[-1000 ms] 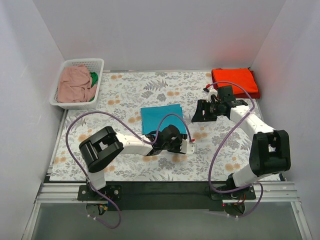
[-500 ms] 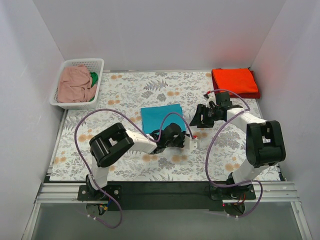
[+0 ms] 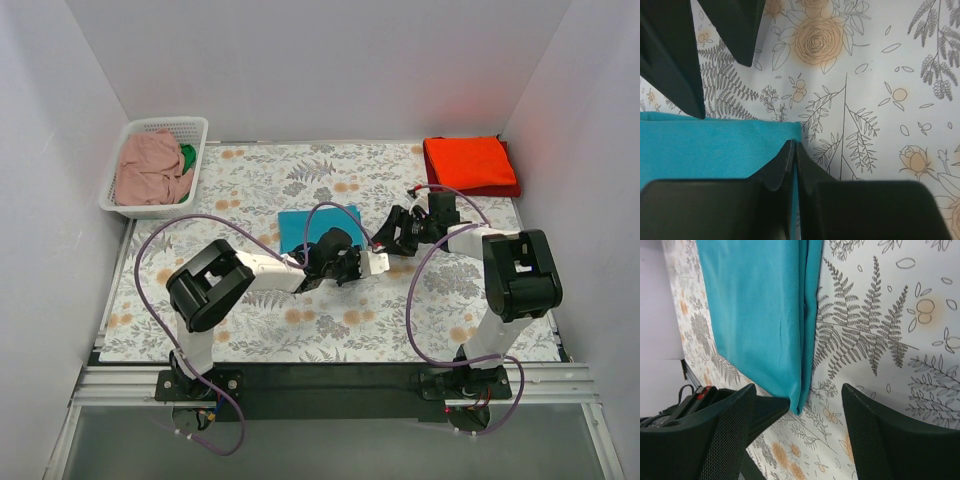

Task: Fold and stack the t-shirts
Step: Neatly place the folded tshirt to the corner

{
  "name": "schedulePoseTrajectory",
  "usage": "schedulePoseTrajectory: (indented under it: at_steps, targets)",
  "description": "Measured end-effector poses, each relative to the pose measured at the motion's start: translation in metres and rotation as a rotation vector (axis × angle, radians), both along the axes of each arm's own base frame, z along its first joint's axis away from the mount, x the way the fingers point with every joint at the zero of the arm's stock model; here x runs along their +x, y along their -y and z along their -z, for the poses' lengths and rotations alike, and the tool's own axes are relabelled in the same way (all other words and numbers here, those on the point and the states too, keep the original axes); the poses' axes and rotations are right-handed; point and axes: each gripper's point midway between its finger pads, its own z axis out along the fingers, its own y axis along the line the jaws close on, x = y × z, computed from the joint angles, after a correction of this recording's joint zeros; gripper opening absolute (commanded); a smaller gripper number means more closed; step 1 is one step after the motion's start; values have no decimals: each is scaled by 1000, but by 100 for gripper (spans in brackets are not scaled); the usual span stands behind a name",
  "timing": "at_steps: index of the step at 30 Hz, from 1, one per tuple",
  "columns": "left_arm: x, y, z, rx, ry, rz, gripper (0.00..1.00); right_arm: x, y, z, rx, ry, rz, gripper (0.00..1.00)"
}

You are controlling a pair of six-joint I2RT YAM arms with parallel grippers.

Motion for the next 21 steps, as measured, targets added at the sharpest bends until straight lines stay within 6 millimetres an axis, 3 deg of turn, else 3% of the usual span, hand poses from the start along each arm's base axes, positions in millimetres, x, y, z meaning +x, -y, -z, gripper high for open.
schedulePoseTrajectory:
  at_steps: [4, 11, 18, 21]
  targets:
    - [-2, 3, -14, -34, -18, 0, 0, 7, -6, -1, 53, -2, 25, 79]
    - [-1, 6, -34, -86, -27, -8, 0, 3, -14, 6, 107, -61, 51, 78]
    - [-3, 7, -38, -99, -37, -5, 0, 1, -35, 10, 159, -97, 46, 73]
    - [-3, 8, -39, -102, -41, -5, 0, 3, -43, 12, 179, -108, 53, 64]
